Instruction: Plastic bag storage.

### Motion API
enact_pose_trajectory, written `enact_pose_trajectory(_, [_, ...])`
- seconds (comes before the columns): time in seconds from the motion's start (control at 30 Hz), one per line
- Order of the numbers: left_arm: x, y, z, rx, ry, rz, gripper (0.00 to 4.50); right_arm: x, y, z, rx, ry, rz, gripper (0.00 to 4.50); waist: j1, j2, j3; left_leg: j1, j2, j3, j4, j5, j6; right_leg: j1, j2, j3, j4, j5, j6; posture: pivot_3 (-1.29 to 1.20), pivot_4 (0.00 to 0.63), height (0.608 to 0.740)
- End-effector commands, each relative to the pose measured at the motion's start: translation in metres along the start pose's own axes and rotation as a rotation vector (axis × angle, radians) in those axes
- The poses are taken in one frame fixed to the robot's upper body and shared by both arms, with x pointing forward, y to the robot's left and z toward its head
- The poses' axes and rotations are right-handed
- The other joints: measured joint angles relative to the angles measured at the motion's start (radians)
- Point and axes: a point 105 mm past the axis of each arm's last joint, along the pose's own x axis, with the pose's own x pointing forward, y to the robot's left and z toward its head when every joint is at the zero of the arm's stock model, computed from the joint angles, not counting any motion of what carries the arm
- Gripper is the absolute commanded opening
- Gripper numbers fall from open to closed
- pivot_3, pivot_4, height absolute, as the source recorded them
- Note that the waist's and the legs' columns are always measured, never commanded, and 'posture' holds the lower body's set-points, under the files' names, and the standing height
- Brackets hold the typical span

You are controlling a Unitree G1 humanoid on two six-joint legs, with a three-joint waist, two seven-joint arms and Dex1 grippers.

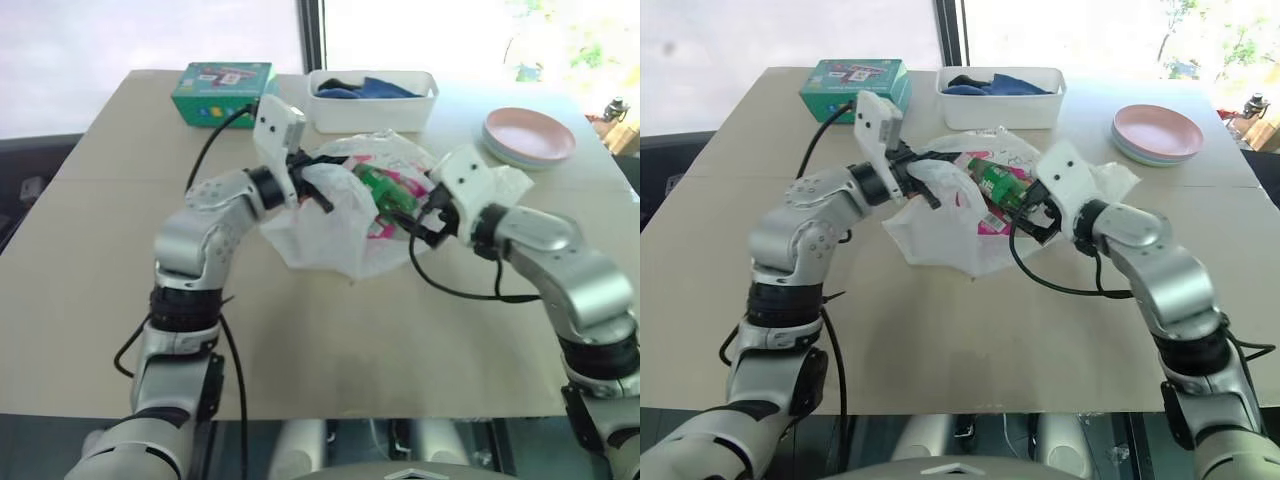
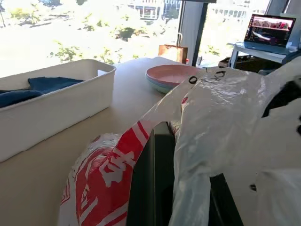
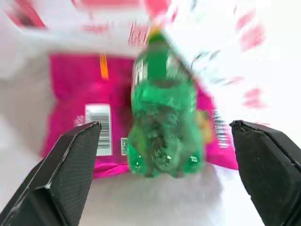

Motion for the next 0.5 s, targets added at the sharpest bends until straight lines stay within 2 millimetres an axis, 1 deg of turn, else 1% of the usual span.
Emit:
enact_pose_trajectory(0.03, [0.007, -0.001, 0.018, 0.012, -0.065, 0.008, 0.00, -0.028, 0.008, 0.023, -0.027, -0.050, 0.020, 4.46, 0.000, 0.000, 0.000, 0.000, 0.000, 0.000, 0.000, 0.000, 0.000, 0.000, 0.000, 0.000, 0.000, 0.000, 0.000, 0.00, 0.150, 0.740])
enact_pose_trajectory(0.13, [0.009, -0.004, 0.017, -0.005, -0.070, -0.002, 0.00, -0.047, -0.001, 0.025, -0.057, -0.014, -0.035, 4.46, 0.008, 0.000, 0.000, 0.000, -0.001, 0.000, 0.001, 0.000, 0.000, 0.001, -0.001, 0.000, 0.000, 0.000, 0.000, 0.00, 0.150, 0.740])
enact_pose_trajectory(0.2, [0.009, -0.006, 0.018, -0.009, -0.073, -0.016, 0.00, -0.058, -0.013, 0.024, -0.096, 0.036, -0.111, 4.46, 0.007, 0.000, 0.000, 0.000, -0.001, 0.000, 0.001, 0.000, 0.001, 0.001, -0.002, 0.000, -0.001, 0.000, 0.000, 0.00, 0.150, 0.740])
enact_pose_trajectory(0.27, [0.007, -0.007, 0.018, -0.009, -0.071, -0.021, 0.00, -0.069, -0.025, 0.018, -0.171, 0.114, -0.192, 4.46, 0.007, 0.000, 0.000, 0.000, -0.001, -0.001, 0.001, 0.000, 0.001, 0.001, -0.002, 0.000, -0.001, 0.000, 0.000, 0.00, 0.150, 0.740])
enact_pose_trajectory(0.33, [0.005, -0.005, 0.017, 0.007, -0.062, -0.017, 0.00, -0.080, -0.040, 0.006, -0.289, 0.216, -0.301, 4.46, 0.007, 0.000, 0.000, 0.000, -0.001, -0.001, 0.001, 0.000, 0.001, 0.001, -0.002, 0.000, -0.001, 0.000, 0.000, 0.00, 0.150, 0.740])
enact_pose_trajectory(0.4, [0.004, -0.005, 0.016, 0.025, -0.057, -0.015, 0.00, -0.087, -0.052, -0.009, -0.265, 0.281, -0.372, 4.46, 0.005, 0.000, 0.000, 0.000, -0.001, -0.001, 0.000, 0.000, 0.001, 0.001, -0.002, 0.000, -0.001, 0.000, 0.000, 0.00, 0.150, 0.740])
enact_pose_trajectory(0.47, [0.004, -0.007, 0.016, 0.041, -0.054, -0.016, 0.00, -0.089, -0.057, -0.028, -0.214, 0.353, -0.387, 4.46, 0.004, 0.000, 0.000, 0.001, -0.001, 0.001, 0.000, 0.000, 0.001, 0.001, -0.001, 0.002, -0.001, 0.000, 0.000, 0.00, 0.150, 0.740])
enact_pose_trajectory(0.5, [0.003, -0.007, 0.016, 0.042, -0.054, -0.016, 0.00, -0.089, -0.059, -0.034, -0.171, 0.361, -0.402, 4.46, 0.004, 0.000, 0.000, 0.001, -0.001, 0.001, 0.000, 0.000, 0.001, 0.001, -0.001, 0.002, 0.000, 0.000, 0.000, 0.00, 0.150, 0.740])
